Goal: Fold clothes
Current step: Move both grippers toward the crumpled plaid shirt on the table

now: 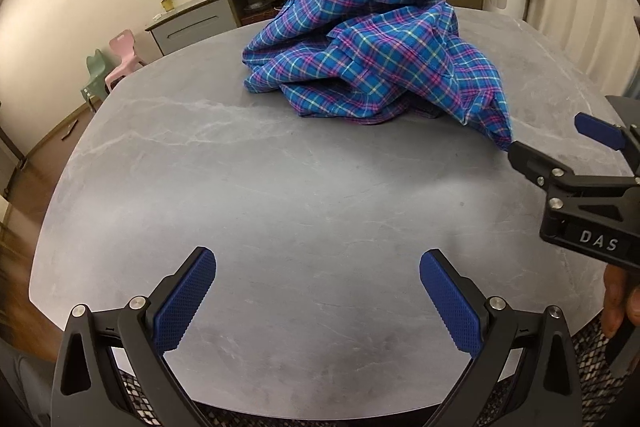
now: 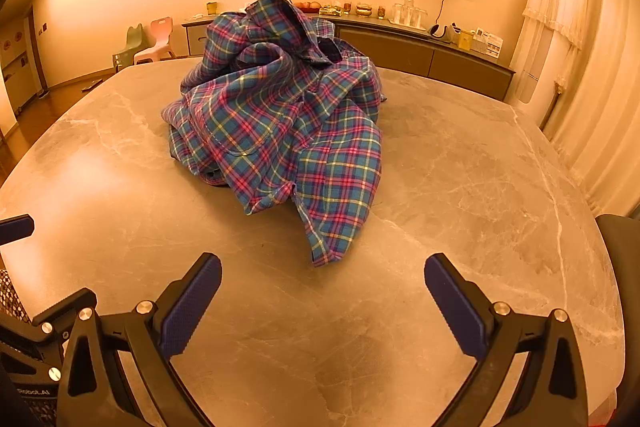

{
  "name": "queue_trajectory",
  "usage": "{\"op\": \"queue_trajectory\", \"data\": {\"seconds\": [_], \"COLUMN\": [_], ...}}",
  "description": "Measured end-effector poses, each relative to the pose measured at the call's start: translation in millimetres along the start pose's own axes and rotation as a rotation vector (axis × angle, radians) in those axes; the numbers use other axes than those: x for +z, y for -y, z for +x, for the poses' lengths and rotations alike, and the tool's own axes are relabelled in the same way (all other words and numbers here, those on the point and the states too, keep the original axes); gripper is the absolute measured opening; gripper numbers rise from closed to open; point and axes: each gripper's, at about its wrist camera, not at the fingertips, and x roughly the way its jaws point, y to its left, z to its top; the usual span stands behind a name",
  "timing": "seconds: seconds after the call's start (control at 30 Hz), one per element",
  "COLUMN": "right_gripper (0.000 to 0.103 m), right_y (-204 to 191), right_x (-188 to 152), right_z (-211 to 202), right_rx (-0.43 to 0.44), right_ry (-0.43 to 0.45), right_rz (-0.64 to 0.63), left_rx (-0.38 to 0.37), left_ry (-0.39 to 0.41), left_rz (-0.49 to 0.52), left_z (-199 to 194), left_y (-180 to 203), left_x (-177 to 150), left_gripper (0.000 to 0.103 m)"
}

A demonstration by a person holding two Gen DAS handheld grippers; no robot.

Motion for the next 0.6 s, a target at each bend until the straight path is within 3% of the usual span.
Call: {"op": "queue_trajectory", "data": {"seconds": [0.13,0.2,0.23,0.27,0.3,0.37,0.47,0.6], "right_gripper": [0.102,0.099,0.094,0.075,0.044,0.018,0.005,0.003], "right_y": [-1,-2,-2,-2,-1,4,6,0], "right_x": [-1,-1,-1,-1,-2,-5,-6,-5], "right_z": [-2,-3,-3,-3,-1,5,9,1], "right_rx": [0.0,0.005,0.007,0.014,0.023,0.056,0.07,0.045], "right_ry": [0.007,0.008,0.008,-0.001,-0.013,-0.054,-0.077,-0.049], "right_rz": [-0.013,-0.017,-0.018,-0.017,-0.012,0.02,0.03,-0.004], "left_rx": [-0.016,-0.01,-0.012,-0.009,-0.004,-0.01,-0.013,-0.009], "left_ry": [0.021,0.033,0.037,0.04,0.042,0.044,0.053,0.08], "left_rz": [0.023,0.041,0.047,0.054,0.058,0.057,0.052,0.053], "left_z": [-5,-9,-10,-11,-12,-14,-18,-30], "left_y": [6,11,14,16,17,17,16,17], "left_x": [2,1,1,1,2,2,2,4], "left_gripper": [0.096,0.084,0.071,0.055,0.048,0.02,0.006,0.006]}}
